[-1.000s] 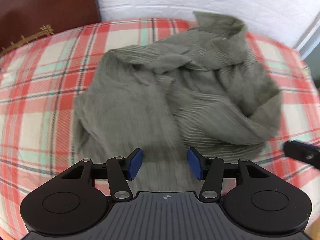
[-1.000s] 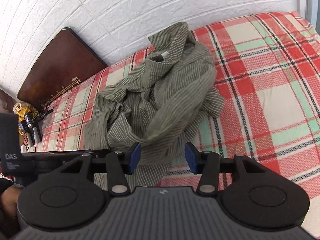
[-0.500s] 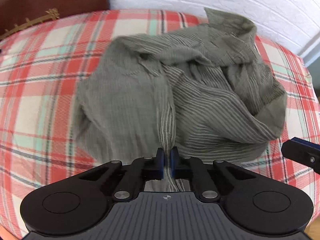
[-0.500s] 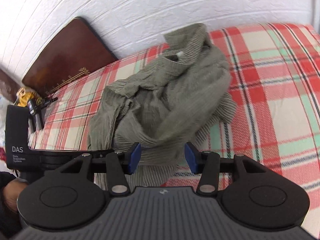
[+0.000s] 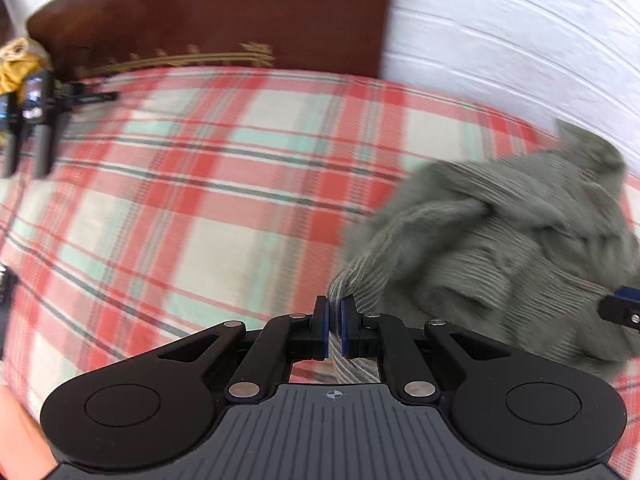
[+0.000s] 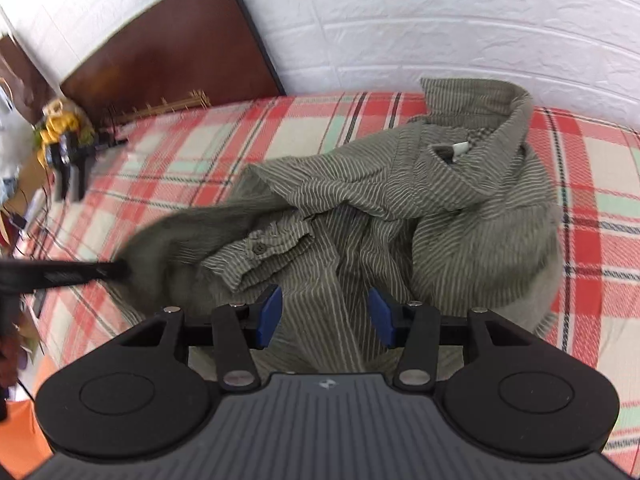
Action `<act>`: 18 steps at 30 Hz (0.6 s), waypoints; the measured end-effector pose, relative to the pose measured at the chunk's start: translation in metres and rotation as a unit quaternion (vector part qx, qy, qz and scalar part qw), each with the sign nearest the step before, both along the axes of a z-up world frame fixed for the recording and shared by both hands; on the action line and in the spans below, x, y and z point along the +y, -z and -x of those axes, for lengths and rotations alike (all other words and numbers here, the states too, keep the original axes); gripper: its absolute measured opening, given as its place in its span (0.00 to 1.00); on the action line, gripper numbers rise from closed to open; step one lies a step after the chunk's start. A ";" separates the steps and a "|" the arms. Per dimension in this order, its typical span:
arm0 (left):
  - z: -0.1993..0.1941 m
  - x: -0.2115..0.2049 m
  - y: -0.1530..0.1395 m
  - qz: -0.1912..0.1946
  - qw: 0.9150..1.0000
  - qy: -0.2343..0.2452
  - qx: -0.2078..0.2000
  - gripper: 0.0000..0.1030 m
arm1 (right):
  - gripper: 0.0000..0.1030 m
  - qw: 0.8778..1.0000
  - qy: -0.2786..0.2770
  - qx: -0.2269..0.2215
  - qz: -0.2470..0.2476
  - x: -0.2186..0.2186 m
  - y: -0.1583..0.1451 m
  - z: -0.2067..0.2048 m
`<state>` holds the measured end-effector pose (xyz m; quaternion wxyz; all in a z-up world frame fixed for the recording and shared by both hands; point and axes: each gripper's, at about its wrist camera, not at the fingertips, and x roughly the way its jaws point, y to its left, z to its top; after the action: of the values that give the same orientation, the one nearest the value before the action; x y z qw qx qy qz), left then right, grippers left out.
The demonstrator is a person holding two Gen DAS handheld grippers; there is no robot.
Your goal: Fold clothes
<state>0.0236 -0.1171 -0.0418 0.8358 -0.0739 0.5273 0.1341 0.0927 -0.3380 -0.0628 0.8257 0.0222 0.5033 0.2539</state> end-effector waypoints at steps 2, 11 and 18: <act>-0.006 0.016 0.001 -0.023 1.000 -0.006 0.002 0.00 | 0.52 1.000 -0.002 0.009 0.007 0.005 0.006 -0.005; -0.045 0.084 0.020 -0.090 0.995 -0.038 0.027 0.00 | 0.51 0.999 0.008 0.041 0.005 0.016 0.019 -0.008; -0.064 0.102 0.049 -0.098 0.992 -0.031 0.067 0.24 | 0.51 0.999 0.013 0.046 0.015 0.024 0.022 -0.006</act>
<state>0.0873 -0.0151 -0.0909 0.7974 0.0013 0.5637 0.2156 0.0984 -0.3143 -0.0847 0.8053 0.0285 0.5439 0.2342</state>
